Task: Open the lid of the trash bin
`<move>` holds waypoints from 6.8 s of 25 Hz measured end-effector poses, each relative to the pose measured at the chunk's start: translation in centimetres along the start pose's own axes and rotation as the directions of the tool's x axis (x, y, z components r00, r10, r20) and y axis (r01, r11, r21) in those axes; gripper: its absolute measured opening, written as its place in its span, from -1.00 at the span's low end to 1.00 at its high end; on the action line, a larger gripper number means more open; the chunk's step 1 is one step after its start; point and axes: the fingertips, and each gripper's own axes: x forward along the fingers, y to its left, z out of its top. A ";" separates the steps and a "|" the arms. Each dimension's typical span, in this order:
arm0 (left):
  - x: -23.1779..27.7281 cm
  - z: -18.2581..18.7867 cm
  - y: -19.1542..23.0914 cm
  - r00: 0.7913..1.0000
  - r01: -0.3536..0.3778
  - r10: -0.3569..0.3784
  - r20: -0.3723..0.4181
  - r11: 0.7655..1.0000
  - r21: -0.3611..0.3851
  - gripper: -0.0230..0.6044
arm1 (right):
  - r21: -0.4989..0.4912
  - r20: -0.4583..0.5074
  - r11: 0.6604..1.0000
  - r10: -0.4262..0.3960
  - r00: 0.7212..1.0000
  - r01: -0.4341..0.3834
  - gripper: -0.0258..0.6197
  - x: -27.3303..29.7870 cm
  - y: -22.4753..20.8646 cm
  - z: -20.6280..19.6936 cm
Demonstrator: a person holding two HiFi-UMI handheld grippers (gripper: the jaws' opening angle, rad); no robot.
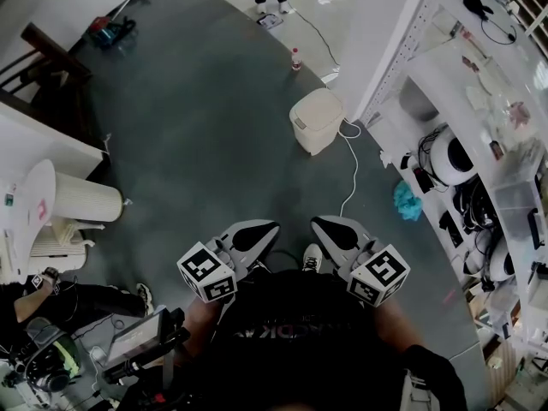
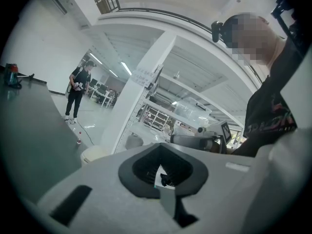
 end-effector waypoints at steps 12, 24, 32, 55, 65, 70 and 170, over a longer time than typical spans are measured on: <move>3.3 -0.4 -1.9 1.000 0.000 0.000 0.022 1.000 -0.009 -0.93 | 0.014 0.015 1.000 0.028 0.999 -0.028 -0.90 -2.6 -2.8 0.2; 5.5 -1.0 -0.8 0.996 -0.083 0.086 0.038 0.994 -0.072 -0.93 | 0.046 -0.012 0.999 0.023 1.000 -0.023 -0.90 -4.6 -6.6 0.2; 4.7 -0.3 2.8 0.995 -0.099 0.099 -0.008 0.995 -0.013 -0.93 | 0.044 -0.016 0.999 -0.019 1.000 0.020 -0.90 -1.4 -7.6 1.0; -7.2 6.5 23.6 0.993 0.082 -0.083 -0.086 0.997 -0.010 -0.93 | 0.107 0.060 0.932 -0.353 0.934 0.345 -0.90 21.6 -8.6 4.5; -6.2 6.4 25.9 0.977 0.160 -0.159 -0.145 0.987 -0.007 -0.93 | 0.081 0.034 0.873 -0.484 0.875 0.480 -0.89 22.8 -12.8 3.4; -4.7 7.0 26.8 0.976 0.153 -0.149 -0.162 0.988 0.016 -0.93 | 0.002 -0.033 0.859 -0.512 0.858 0.512 -0.89 24.2 -16.9 2.5; 2.9 -14.8 36.1 0.882 -0.076 0.014 -0.470 0.991 -0.113 -0.92 | -0.168 -0.621 0.666 -0.644 0.447 0.726 -0.51 41.8 -60.8 -34.9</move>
